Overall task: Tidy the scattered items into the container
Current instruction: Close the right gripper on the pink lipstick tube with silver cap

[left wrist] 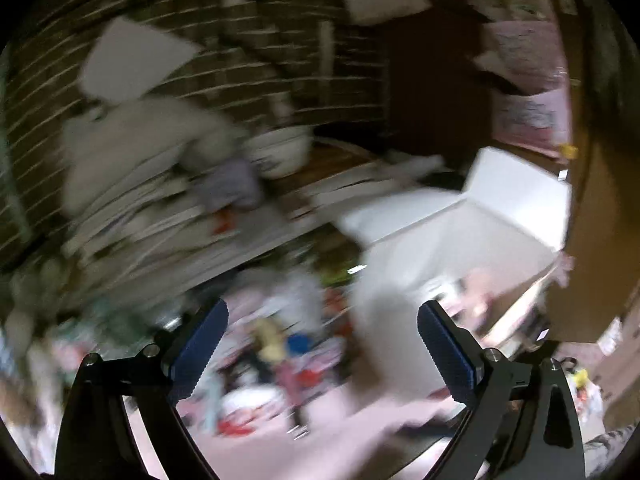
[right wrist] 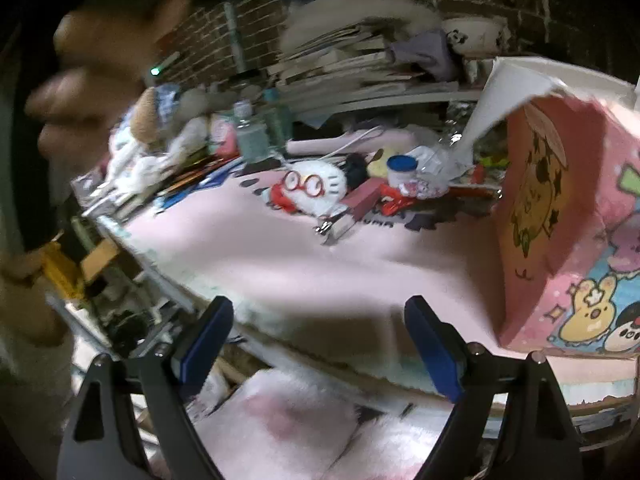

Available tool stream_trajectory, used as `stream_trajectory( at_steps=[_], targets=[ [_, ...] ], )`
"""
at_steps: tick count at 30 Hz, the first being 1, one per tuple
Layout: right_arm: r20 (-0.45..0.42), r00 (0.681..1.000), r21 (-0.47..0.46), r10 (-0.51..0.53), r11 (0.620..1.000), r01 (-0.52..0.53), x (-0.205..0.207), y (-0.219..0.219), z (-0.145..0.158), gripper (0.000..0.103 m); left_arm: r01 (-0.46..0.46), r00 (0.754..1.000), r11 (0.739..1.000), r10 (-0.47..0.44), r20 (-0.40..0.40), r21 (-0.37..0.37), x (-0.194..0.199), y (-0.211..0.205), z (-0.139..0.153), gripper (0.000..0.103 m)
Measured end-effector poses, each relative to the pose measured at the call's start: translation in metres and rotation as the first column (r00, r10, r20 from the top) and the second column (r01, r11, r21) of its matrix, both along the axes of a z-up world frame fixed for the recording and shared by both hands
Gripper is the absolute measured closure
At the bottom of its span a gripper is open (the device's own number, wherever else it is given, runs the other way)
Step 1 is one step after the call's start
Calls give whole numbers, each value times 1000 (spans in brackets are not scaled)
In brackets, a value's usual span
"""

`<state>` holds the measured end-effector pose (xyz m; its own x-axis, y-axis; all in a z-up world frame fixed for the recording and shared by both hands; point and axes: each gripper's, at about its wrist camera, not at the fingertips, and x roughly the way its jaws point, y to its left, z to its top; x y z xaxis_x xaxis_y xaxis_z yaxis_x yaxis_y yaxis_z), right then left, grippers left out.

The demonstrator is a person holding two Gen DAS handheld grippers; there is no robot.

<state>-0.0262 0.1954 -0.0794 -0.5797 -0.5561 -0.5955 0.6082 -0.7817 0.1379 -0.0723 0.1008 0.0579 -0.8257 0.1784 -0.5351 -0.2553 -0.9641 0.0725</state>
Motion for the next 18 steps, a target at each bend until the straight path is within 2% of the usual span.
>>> stream_trajectory(
  at_steps=[3, 6, 9, 11, 13, 14, 18],
  targets=[
    [-44, 997, 31, -61, 998, 62, -4, -15, -2, 17, -71, 997, 997, 71, 24, 8, 5, -29, -15, 8],
    [-65, 993, -1, -103, 995, 103, -9, -24, -2, 17, -147, 989, 989, 146, 34, 13, 13, -56, -31, 8],
    [-107, 982, 6, -157, 987, 159, -14, -34, -3, 19, -167, 986, 985, 166, 29, 41, 26, -77, -43, 8],
    [-109, 977, -5, -184, 983, 184, -19, -38, -3, 33, -166, 986, 984, 164, 27, 62, 31, -86, -48, 8],
    [-109, 972, 25, -206, 977, 210, -26, -46, -6, 45, -170, 985, 982, 169, 23, 78, 36, -93, -52, 8],
    [-105, 973, 36, -207, 977, 212, -30, -49, -8, 48, -171, 985, 982, 170, 22, 82, 37, -96, -53, 8],
    [-96, 971, 42, -220, 973, 225, -42, -61, -13, 51, -175, 985, 981, 174, 15, 89, 39, -103, -54, 8]
  ],
)
